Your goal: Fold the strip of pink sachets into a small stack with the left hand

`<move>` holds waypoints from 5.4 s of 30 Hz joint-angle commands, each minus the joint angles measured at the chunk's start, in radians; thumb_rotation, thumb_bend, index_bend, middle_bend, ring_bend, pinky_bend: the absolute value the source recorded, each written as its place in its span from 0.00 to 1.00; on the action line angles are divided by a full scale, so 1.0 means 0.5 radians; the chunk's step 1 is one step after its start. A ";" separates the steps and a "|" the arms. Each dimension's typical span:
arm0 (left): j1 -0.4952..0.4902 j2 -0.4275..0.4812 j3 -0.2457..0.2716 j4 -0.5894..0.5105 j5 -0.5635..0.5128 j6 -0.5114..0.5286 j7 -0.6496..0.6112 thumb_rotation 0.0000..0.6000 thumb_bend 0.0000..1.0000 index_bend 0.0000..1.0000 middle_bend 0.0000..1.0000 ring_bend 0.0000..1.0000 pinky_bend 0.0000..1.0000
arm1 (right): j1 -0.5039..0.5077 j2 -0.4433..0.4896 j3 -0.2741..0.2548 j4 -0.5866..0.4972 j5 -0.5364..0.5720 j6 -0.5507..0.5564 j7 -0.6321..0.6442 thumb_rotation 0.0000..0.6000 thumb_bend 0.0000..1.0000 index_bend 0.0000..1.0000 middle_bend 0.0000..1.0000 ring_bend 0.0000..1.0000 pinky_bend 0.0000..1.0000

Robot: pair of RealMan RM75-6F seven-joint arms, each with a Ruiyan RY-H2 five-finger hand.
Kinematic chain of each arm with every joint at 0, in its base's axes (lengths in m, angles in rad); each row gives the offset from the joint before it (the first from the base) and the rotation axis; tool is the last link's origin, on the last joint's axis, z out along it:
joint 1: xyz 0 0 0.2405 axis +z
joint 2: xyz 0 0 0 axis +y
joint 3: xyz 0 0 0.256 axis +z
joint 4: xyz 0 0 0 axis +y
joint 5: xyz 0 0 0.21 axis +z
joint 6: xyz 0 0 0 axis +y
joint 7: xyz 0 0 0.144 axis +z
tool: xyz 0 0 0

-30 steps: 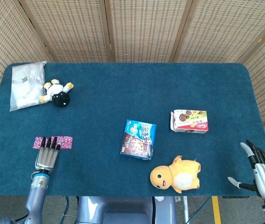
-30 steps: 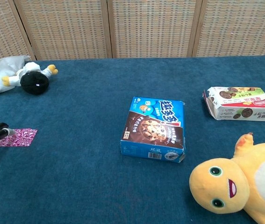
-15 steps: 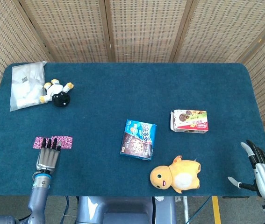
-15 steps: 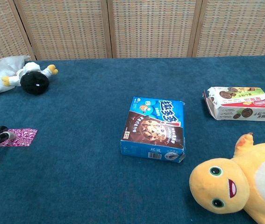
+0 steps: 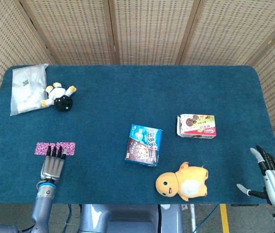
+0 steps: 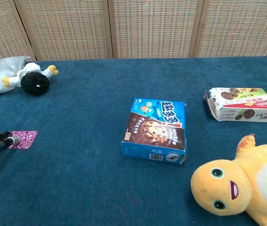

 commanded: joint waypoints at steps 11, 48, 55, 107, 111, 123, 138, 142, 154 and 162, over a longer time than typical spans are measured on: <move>-0.009 -0.028 0.044 -0.088 0.043 0.039 0.004 1.00 0.96 0.04 0.00 0.00 0.00 | -0.001 0.002 0.000 0.003 -0.002 0.003 0.008 1.00 0.11 0.04 0.00 0.00 0.00; 0.066 0.100 0.294 -0.418 0.205 0.180 0.015 1.00 0.96 0.05 0.00 0.00 0.00 | -0.008 0.008 0.003 0.016 -0.005 0.018 0.043 1.00 0.11 0.04 0.00 0.00 0.00; 0.086 0.137 0.328 -0.458 0.177 0.202 0.037 1.00 0.96 0.05 0.00 0.00 0.00 | -0.009 0.009 0.001 0.016 -0.008 0.019 0.044 1.00 0.10 0.04 0.00 0.00 0.00; 0.115 0.576 -0.077 -0.532 0.551 0.122 -0.740 1.00 0.33 0.08 0.00 0.00 0.00 | -0.006 0.002 -0.003 0.007 -0.011 0.011 0.011 1.00 0.11 0.04 0.00 0.00 0.00; 0.083 0.560 -0.165 -0.440 0.459 0.062 -0.774 1.00 0.33 0.13 0.00 0.00 0.00 | -0.004 0.000 -0.002 0.006 -0.007 0.005 0.007 1.00 0.11 0.04 0.00 0.00 0.00; 0.018 0.451 -0.292 -0.259 0.235 -0.033 -0.792 1.00 0.25 0.18 0.00 0.00 0.00 | 0.004 -0.005 -0.003 0.013 0.000 -0.013 0.010 1.00 0.11 0.04 0.00 0.00 0.00; -0.071 0.289 -0.360 -0.068 0.007 -0.095 -0.719 1.00 0.25 0.26 0.00 0.00 0.00 | 0.019 -0.009 -0.006 0.018 0.017 -0.054 0.020 1.00 0.10 0.04 0.00 0.00 0.00; -0.090 0.252 -0.382 -0.014 -0.054 -0.115 -0.721 1.00 0.25 0.26 0.00 0.00 0.00 | 0.022 -0.010 -0.008 0.020 0.015 -0.059 0.021 1.00 0.11 0.04 0.00 0.00 0.00; -0.146 0.188 -0.337 0.100 -0.121 -0.179 -0.646 1.00 0.22 0.26 0.00 0.00 0.00 | 0.025 -0.015 -0.005 0.024 0.028 -0.067 0.013 1.00 0.11 0.04 0.00 0.00 0.00; -0.170 0.146 -0.323 0.164 -0.164 -0.194 -0.613 1.00 0.22 0.26 0.00 0.00 0.00 | 0.026 -0.017 -0.008 0.020 0.029 -0.071 0.000 1.00 0.11 0.04 0.00 0.00 0.00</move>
